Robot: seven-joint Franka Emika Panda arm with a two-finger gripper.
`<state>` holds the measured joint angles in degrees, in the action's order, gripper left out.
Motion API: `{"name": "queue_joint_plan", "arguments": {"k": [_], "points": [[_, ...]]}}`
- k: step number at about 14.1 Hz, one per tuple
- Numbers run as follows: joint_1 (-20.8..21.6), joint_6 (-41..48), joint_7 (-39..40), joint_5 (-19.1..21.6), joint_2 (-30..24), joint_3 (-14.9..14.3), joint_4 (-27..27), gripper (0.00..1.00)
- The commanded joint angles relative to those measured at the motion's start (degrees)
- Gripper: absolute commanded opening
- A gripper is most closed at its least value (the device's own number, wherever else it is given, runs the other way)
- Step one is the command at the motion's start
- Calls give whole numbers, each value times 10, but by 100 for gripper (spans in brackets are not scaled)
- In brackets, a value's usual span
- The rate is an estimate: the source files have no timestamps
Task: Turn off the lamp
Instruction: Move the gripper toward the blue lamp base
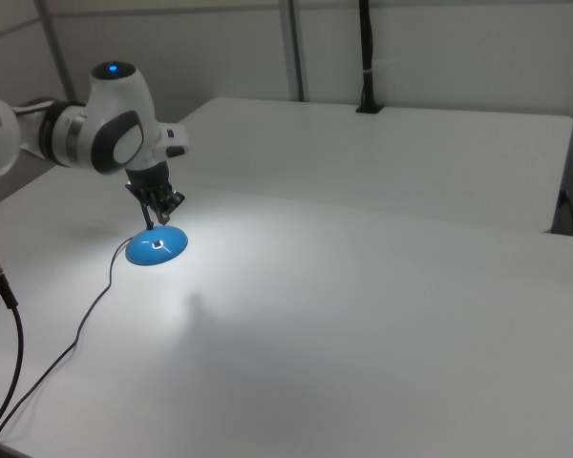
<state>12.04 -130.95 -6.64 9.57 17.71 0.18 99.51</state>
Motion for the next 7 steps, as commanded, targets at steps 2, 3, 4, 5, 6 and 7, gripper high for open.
{"name": "queue_joint_plan", "arguments": {"k": [2, 3, 4, 5, 6, 7], "points": [[25, -59, -28, 49, 30, -1, -1, 0], [27, -68, -27, 65, 36, -1, -1, 0], [29, -78, -27, 74, 43, -1, -2, 0], [36, -90, -28, 76, 47, -1, -2, 0], [41, -104, -28, 77, 57, -1, -2, 0], [46, -117, -29, 77, 63, -1, -2, 0]]}}
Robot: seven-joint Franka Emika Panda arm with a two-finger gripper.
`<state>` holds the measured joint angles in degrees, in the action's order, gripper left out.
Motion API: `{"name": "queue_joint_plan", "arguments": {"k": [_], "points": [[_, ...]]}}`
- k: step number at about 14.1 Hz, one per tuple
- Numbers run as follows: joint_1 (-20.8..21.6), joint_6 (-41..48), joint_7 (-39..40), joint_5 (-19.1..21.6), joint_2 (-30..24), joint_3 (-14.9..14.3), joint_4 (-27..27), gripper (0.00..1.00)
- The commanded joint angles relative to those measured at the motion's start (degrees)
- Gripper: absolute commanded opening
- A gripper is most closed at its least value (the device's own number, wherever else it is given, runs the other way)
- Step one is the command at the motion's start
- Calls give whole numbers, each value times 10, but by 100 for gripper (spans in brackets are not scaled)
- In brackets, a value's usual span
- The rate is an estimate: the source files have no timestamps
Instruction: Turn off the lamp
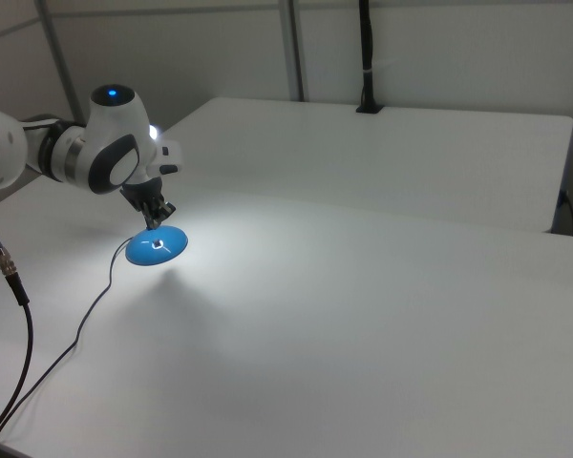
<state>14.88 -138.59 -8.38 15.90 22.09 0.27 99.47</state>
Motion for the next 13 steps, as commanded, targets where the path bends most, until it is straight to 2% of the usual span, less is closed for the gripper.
{"name": "queue_joint_plan", "arguments": {"k": [1, 13], "points": [[21, -57, -16, 14, 31, -2, -1, 0], [28, -82, -17, 13, 66, 3, -6, 0]]}}
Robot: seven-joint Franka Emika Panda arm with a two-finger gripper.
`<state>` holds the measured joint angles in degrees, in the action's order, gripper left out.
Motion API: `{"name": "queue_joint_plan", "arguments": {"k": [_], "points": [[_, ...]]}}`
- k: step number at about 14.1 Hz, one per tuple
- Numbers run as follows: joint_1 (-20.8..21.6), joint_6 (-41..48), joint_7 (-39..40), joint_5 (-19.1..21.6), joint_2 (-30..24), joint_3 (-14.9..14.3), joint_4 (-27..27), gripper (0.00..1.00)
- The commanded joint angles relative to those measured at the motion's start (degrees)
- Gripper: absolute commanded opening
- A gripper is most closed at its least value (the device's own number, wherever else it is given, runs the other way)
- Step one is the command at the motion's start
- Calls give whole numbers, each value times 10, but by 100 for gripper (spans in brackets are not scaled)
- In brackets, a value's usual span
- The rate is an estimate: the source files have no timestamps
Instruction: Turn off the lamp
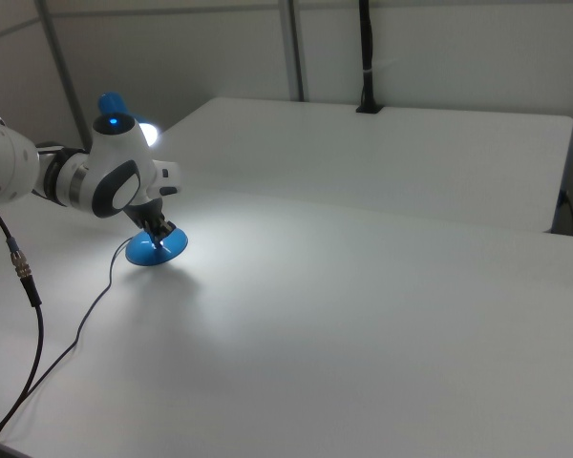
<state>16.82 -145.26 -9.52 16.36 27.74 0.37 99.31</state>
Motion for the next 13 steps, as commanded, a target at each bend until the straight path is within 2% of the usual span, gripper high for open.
{"name": "queue_joint_plan", "arguments": {"k": [1, 3, 13], "points": [[9, -27, -6, 10, 11, 2, -4, 0], [12, -51, -7, 10, 12, 2, 0, 0], [9, -44, -6, 9, 17, 2, 7, 0]]}}
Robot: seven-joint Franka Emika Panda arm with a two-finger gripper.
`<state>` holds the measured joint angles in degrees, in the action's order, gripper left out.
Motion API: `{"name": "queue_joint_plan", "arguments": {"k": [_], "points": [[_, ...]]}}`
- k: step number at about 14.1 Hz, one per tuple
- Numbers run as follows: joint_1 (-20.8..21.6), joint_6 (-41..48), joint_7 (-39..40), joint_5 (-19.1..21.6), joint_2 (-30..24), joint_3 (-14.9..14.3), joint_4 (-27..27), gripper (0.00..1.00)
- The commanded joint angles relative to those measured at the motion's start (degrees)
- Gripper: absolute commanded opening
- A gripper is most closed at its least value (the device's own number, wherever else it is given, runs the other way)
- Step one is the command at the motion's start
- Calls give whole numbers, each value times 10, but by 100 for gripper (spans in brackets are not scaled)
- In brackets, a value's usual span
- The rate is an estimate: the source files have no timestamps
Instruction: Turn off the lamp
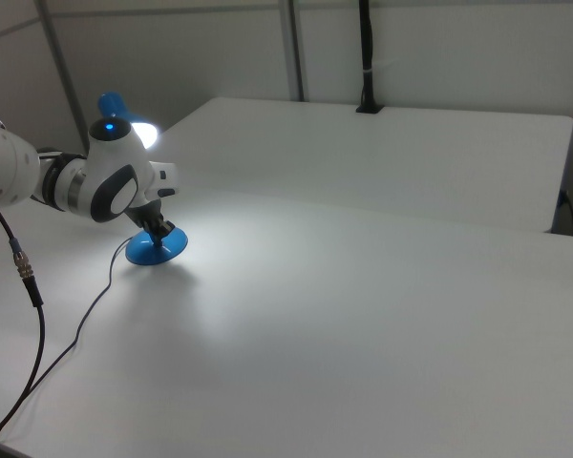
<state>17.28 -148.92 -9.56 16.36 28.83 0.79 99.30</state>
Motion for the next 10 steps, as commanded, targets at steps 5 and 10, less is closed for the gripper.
{"name": "queue_joint_plan", "arguments": {"k": [5, 10], "points": [[-1, 17, -4, 4, 4, -3, 13, 0], [-10, 53, -4, 3, -10, -3, 24, 0]]}}
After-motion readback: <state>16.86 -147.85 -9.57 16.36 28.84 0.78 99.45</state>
